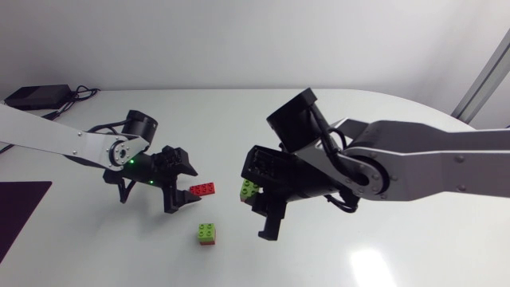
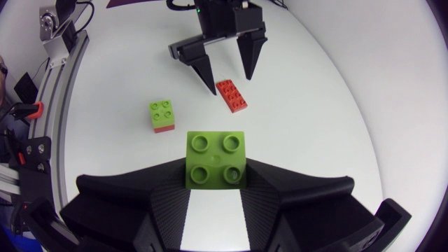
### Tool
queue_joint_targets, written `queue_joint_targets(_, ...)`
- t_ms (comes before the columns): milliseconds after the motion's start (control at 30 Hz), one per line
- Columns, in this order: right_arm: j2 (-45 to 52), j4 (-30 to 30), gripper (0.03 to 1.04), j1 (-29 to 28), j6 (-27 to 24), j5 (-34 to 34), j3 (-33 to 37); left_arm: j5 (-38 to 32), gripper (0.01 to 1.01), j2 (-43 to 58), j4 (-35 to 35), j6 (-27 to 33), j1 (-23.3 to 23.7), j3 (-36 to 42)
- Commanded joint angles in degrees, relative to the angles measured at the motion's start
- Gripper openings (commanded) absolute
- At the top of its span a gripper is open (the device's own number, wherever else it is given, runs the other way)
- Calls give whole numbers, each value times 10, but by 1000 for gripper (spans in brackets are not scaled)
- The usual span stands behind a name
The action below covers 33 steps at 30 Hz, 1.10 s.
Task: Separate the duplo bricks
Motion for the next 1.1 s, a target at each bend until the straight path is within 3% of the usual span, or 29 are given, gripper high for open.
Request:
queue_joint_targets(0,34,17,308,-6,11,-4,-30,4,975,-42,-4,-14,-7,-8)
queue_joint_targets(567,78,90,310,-6,34,-22,-59,20,967,-224,-134,-30,-105,-76)
queue_joint_targets(1067,-29,10,313,-15,70,-156,-35,106,959,-237,-185,-61,-132,-38)
